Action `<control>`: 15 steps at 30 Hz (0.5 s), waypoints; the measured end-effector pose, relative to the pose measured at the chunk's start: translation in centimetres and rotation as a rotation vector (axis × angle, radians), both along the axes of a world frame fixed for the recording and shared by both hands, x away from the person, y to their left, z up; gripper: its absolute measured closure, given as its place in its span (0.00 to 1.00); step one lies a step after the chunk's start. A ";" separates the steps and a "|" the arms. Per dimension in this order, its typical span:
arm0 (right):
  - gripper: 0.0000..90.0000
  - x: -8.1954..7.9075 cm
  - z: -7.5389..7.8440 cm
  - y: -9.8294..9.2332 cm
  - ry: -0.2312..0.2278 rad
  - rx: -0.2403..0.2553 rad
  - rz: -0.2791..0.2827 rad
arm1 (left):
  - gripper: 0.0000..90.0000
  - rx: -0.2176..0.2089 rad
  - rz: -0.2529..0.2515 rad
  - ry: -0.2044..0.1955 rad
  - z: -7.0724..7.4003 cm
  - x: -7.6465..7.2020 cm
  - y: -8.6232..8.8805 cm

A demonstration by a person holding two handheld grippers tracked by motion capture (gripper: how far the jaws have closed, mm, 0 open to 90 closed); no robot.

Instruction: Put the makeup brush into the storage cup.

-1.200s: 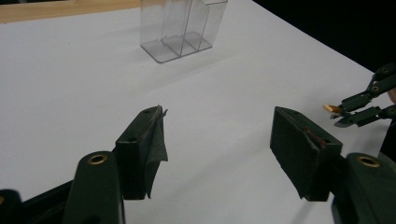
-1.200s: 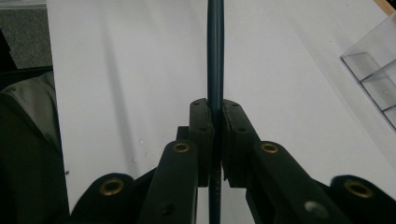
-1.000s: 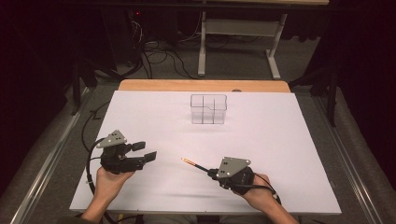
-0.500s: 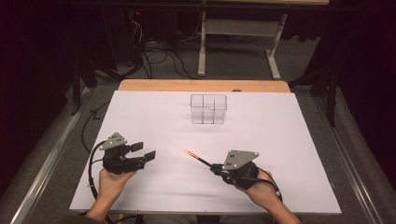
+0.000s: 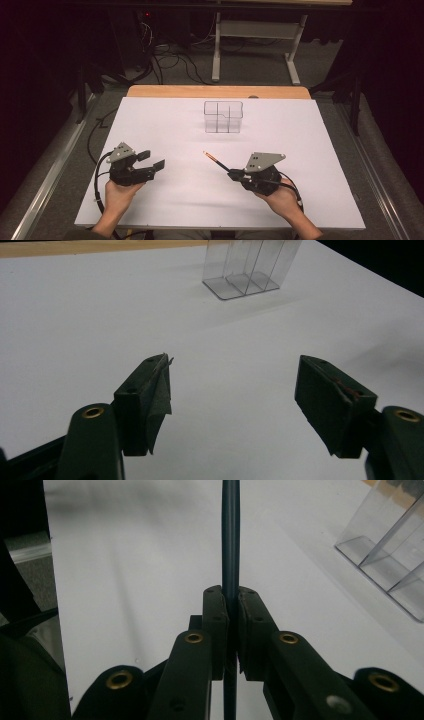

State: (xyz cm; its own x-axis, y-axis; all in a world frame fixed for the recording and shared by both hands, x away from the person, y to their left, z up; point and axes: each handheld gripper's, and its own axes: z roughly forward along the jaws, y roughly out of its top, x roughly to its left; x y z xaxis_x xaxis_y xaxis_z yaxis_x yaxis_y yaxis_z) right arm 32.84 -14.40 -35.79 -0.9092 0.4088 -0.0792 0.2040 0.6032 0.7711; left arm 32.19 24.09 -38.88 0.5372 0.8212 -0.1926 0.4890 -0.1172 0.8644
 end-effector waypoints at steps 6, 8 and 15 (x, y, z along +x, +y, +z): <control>0.95 0.6 0.2 -0.4 0.006 0.034 -0.016 | 0.32 0.004 0.010 0.001 -0.1 0.1 0.1; 0.95 0.9 0.3 -0.5 0.009 0.044 -0.022 | 0.32 0.001 0.013 0.002 -0.2 0.1 0.1; 0.95 1.6 0.5 -0.5 0.021 0.077 -0.041 | 0.31 0.001 0.014 0.002 -0.2 0.1 0.1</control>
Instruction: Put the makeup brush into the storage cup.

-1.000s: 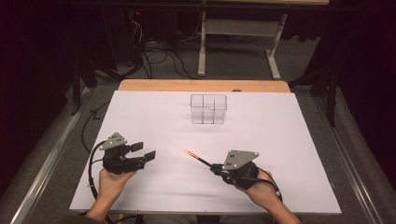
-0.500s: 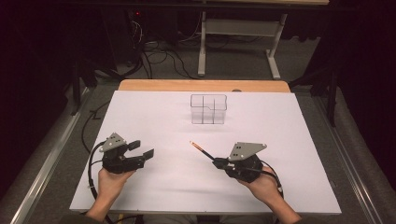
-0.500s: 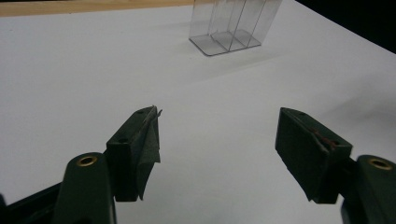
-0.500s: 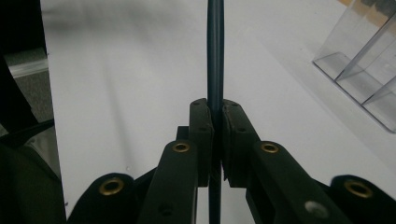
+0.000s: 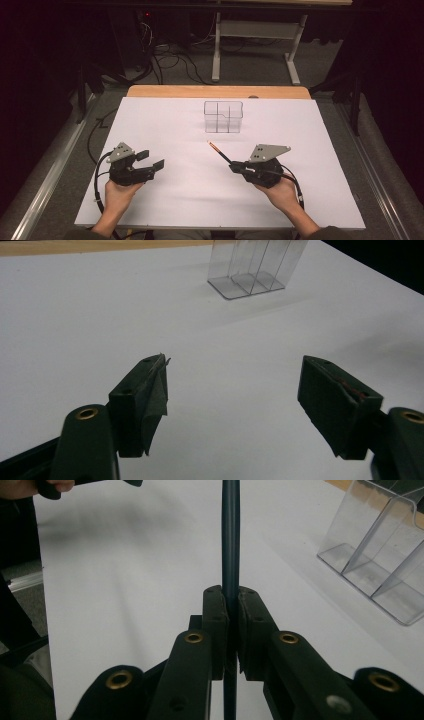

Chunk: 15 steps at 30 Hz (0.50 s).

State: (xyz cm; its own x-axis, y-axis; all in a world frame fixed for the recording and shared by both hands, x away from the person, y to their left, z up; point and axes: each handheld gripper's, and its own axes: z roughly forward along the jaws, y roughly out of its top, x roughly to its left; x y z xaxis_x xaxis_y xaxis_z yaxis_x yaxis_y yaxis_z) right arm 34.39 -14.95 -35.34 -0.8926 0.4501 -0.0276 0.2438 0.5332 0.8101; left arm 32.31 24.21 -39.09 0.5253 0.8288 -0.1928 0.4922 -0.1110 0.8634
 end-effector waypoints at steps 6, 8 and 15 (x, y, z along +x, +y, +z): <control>0.95 0.8 0.3 -0.1 0.008 0.026 -0.022 | 0.30 0.013 0.003 -0.003 -0.1 0.0 -0.1; 0.95 1.0 0.4 -0.1 0.006 0.037 -0.026 | 0.30 0.013 0.004 -0.004 -0.1 0.0 0.0; 0.95 1.8 0.7 0.0 0.008 0.060 -0.041 | 0.30 0.014 0.003 -0.003 -0.1 0.0 0.0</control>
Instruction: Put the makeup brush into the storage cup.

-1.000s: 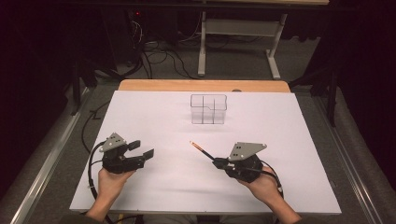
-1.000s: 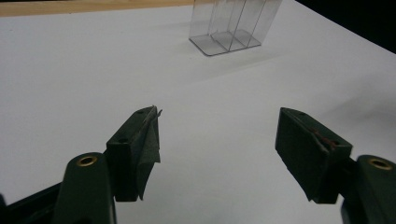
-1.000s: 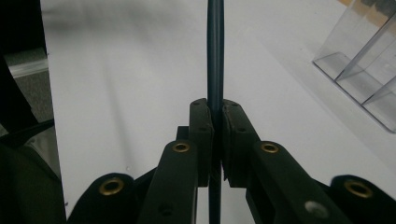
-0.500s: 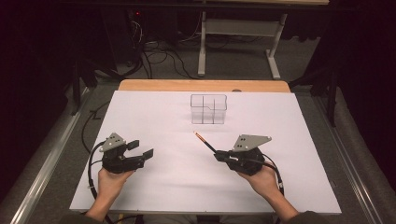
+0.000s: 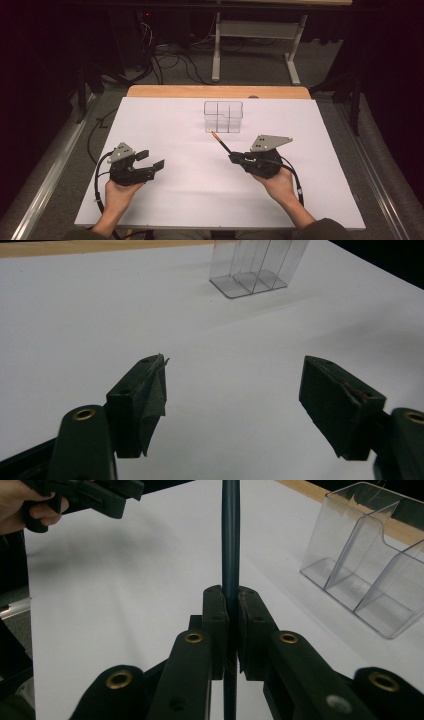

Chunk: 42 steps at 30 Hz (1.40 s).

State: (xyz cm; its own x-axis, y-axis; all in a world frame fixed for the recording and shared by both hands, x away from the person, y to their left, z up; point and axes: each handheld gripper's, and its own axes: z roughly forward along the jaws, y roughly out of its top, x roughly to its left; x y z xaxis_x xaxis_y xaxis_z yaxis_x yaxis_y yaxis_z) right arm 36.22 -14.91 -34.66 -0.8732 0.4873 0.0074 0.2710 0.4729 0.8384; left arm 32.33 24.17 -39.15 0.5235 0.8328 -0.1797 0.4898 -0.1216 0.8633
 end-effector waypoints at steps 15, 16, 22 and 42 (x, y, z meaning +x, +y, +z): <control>0.95 2.1 0.5 0.3 0.000 0.034 -0.047 | 0.30 -0.004 -0.002 0.004 0.0 0.0 0.0; 0.95 2.3 0.5 0.3 -0.006 0.036 -0.048 | 0.30 -0.001 0.000 0.005 0.0 0.0 0.0; 0.95 2.9 0.5 0.4 -0.007 0.037 -0.059 | 0.30 -0.001 0.001 0.006 -0.1 0.1 0.0; 0.95 4.5 1.2 0.9 0.000 0.049 -0.082 | 0.30 -0.003 -0.019 0.009 -0.1 0.1 -0.2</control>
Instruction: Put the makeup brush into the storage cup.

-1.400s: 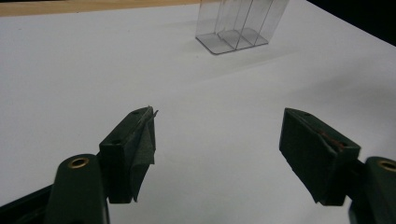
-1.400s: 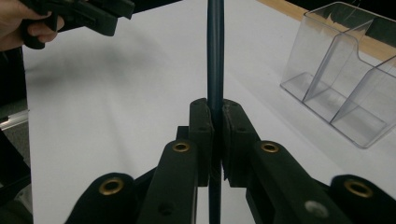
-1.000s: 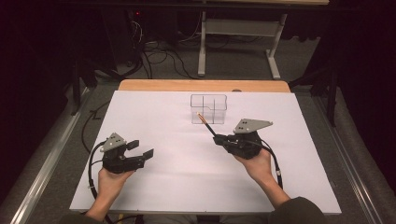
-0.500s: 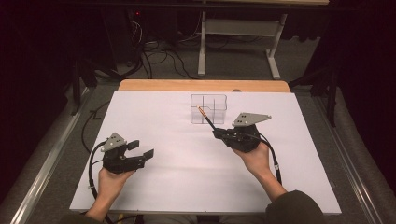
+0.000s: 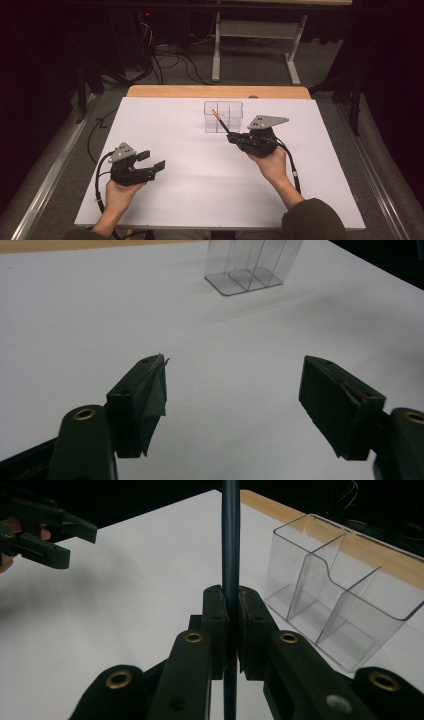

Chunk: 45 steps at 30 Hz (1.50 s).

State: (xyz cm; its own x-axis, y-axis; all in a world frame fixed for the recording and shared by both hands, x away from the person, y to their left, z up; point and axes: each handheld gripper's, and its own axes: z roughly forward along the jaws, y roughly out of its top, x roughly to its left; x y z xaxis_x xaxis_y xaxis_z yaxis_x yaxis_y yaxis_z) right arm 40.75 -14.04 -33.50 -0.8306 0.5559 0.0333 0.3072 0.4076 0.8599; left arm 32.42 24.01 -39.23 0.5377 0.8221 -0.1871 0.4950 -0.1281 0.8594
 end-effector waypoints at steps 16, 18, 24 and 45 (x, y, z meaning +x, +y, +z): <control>0.95 1.2 0.4 -0.2 0.006 0.019 -0.015 | 0.30 0.000 0.002 -0.004 0.0 0.0 0.0; 0.95 1.6 0.5 -0.1 0.007 0.022 -0.018 | 0.30 0.000 0.001 -0.004 0.0 0.0 0.0; 0.95 2.2 0.8 0.2 0.009 0.028 -0.023 | 0.30 -0.001 0.005 -0.007 0.0 0.0 0.1; 0.95 4.6 1.0 0.3 0.010 0.036 -0.073 | 0.30 -0.001 0.003 -0.011 0.0 0.0 0.1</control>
State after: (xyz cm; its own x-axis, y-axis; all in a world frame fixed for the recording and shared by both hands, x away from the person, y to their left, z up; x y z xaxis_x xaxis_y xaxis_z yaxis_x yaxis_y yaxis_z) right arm 45.30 -13.79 -32.52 -0.7876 0.6130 0.0624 0.3434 0.3526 0.8705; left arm 32.39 24.07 -39.21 0.5371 0.8236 -0.1822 0.4860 -0.1256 0.8649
